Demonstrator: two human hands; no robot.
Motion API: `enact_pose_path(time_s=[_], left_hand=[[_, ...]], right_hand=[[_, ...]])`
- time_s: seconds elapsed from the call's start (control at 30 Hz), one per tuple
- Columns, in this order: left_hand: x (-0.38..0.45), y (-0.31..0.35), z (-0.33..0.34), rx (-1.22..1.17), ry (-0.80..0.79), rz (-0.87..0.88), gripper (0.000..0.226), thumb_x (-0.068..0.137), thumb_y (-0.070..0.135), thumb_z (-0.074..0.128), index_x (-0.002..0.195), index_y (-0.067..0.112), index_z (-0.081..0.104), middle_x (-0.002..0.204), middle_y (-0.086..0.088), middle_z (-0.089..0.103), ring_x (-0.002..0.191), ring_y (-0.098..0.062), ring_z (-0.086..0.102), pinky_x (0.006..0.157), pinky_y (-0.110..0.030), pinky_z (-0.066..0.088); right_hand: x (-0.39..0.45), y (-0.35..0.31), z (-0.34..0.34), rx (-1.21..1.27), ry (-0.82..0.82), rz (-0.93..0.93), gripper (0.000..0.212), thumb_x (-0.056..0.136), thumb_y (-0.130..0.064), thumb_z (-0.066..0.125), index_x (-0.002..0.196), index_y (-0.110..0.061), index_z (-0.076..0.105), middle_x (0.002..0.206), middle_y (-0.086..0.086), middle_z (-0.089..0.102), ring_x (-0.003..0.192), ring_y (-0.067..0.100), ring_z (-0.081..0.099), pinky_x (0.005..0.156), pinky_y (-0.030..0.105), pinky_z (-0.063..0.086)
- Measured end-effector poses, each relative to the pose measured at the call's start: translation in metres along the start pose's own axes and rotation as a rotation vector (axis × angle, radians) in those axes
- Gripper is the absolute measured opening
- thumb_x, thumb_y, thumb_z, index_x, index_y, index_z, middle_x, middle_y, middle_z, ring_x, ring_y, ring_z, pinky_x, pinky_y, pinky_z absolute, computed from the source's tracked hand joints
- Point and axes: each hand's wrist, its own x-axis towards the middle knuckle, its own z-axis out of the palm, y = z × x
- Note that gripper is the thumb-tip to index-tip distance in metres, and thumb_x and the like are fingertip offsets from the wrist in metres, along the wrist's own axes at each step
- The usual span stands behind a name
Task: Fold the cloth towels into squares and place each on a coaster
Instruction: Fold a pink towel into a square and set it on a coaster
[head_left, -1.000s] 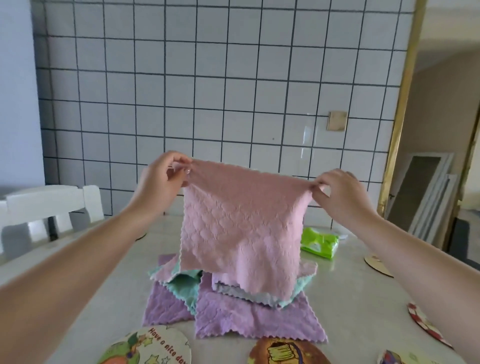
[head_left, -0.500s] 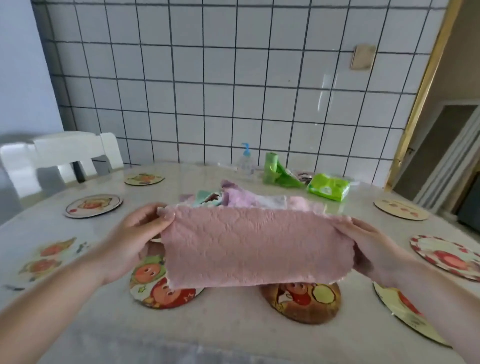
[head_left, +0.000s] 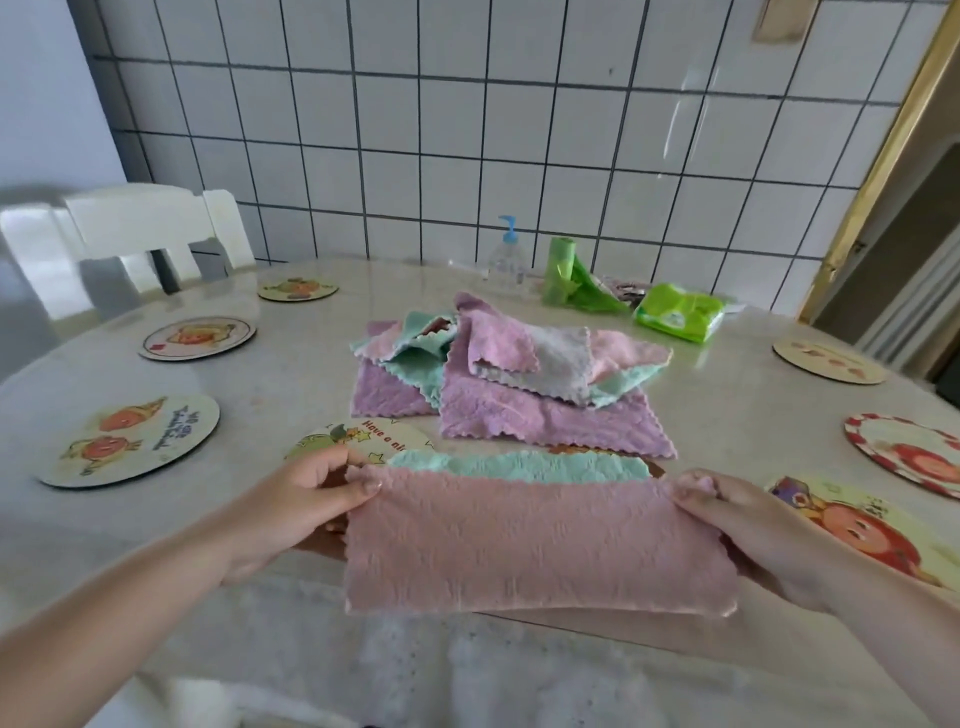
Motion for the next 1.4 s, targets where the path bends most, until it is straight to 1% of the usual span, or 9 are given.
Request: enact_pose_path(time_s=[0.1, 0.2, 0.33, 0.6, 0.83, 1.07, 1.13, 1.27, 1.4], left_hand=[[0.022, -0.003, -0.002, 0.258, 0.09, 0.142, 0.009, 0.088, 0.014, 0.061, 0.082, 0.006, 0.059, 0.067, 0.004, 0.058, 0.059, -0.006, 0.056, 0.058, -0.022, 0.049], [0.041, -0.006, -0.006, 0.525, 0.132, 0.341, 0.017, 0.084, 0.013, 0.066, 0.072, 0.024, 0.061, 0.069, 0.015, 0.062, 0.06, 0.004, 0.053, 0.056, -0.013, 0.04], [0.065, -0.013, -0.016, 0.757, 0.174, 0.374, 0.011, 0.081, 0.031, 0.067, 0.073, 0.034, 0.059, 0.079, 0.015, 0.061, 0.076, 0.002, 0.055, 0.068, -0.027, 0.043], [0.077, -0.019, -0.017, 0.772, 0.124, 0.316, 0.005, 0.079, 0.031, 0.067, 0.078, 0.03, 0.063, 0.084, 0.015, 0.064, 0.08, -0.006, 0.06, 0.076, -0.038, 0.05], [0.082, -0.021, -0.016, 0.717, 0.169, 0.284, 0.01, 0.082, 0.032, 0.065, 0.073, 0.03, 0.059, 0.075, 0.011, 0.065, 0.07, -0.014, 0.062, 0.068, -0.036, 0.05], [0.084, -0.017, -0.012, 0.716, 0.184, 0.263, 0.008, 0.081, 0.026, 0.064, 0.075, 0.026, 0.059, 0.076, 0.006, 0.063, 0.062, -0.017, 0.057, 0.06, -0.035, 0.046], [0.085, -0.016, -0.011, 0.746, 0.174, 0.245, 0.007, 0.081, 0.024, 0.064, 0.076, 0.025, 0.059, 0.078, 0.004, 0.063, 0.069, -0.019, 0.059, 0.065, -0.039, 0.048], [0.085, -0.016, -0.01, 0.773, 0.167, 0.254, 0.007, 0.082, 0.031, 0.065, 0.086, 0.03, 0.06, 0.093, 0.013, 0.062, 0.088, -0.011, 0.059, 0.08, -0.038, 0.05], [0.076, -0.007, -0.001, 0.862, 0.254, 0.357, 0.045, 0.085, 0.032, 0.063, 0.128, 0.027, 0.051, 0.13, 0.008, 0.051, 0.125, -0.013, 0.041, 0.107, -0.038, 0.033]], right_hand=[[0.017, 0.001, 0.001, -0.218, 0.092, -0.075, 0.015, 0.093, -0.026, 0.053, 0.085, -0.018, 0.063, 0.074, -0.004, 0.067, 0.066, 0.014, 0.063, 0.057, 0.027, 0.046], [0.034, 0.003, 0.0, -0.374, 0.159, -0.166, 0.028, 0.092, -0.02, 0.056, 0.065, -0.017, 0.048, 0.051, -0.014, 0.049, 0.053, 0.01, 0.043, 0.049, 0.023, 0.032], [0.056, 0.006, -0.004, -0.502, 0.2, -0.244, 0.016, 0.088, -0.021, 0.062, 0.077, -0.01, 0.06, 0.057, -0.004, 0.038, 0.051, 0.01, 0.035, 0.049, 0.023, 0.024], [0.088, 0.012, -0.011, -0.566, 0.205, -0.277, 0.027, 0.086, -0.019, 0.064, 0.067, -0.032, 0.051, 0.037, -0.01, 0.039, 0.043, 0.008, 0.032, 0.052, 0.029, 0.023], [0.097, 0.016, -0.012, -0.606, 0.204, -0.28, 0.01, 0.086, -0.02, 0.063, 0.081, -0.028, 0.059, 0.047, -0.003, 0.046, 0.047, 0.012, 0.038, 0.053, 0.029, 0.025], [0.098, 0.014, -0.011, -0.636, 0.218, -0.273, 0.019, 0.085, -0.019, 0.063, 0.074, -0.033, 0.055, 0.055, 0.013, 0.06, 0.051, 0.017, 0.048, 0.055, 0.029, 0.029], [0.098, 0.015, -0.011, -0.615, 0.221, -0.272, 0.021, 0.085, -0.019, 0.064, 0.072, -0.033, 0.055, 0.059, 0.016, 0.063, 0.053, 0.018, 0.049, 0.056, 0.03, 0.031], [0.096, 0.015, -0.012, -0.64, 0.216, -0.255, 0.024, 0.084, -0.021, 0.066, 0.071, -0.035, 0.051, 0.05, -0.005, 0.048, 0.05, 0.013, 0.041, 0.054, 0.029, 0.028], [0.085, 0.001, -0.008, -0.813, 0.36, -0.32, 0.013, 0.085, -0.026, 0.062, 0.097, -0.028, 0.057, 0.091, -0.006, 0.058, 0.074, 0.01, 0.053, 0.062, 0.028, 0.038]])
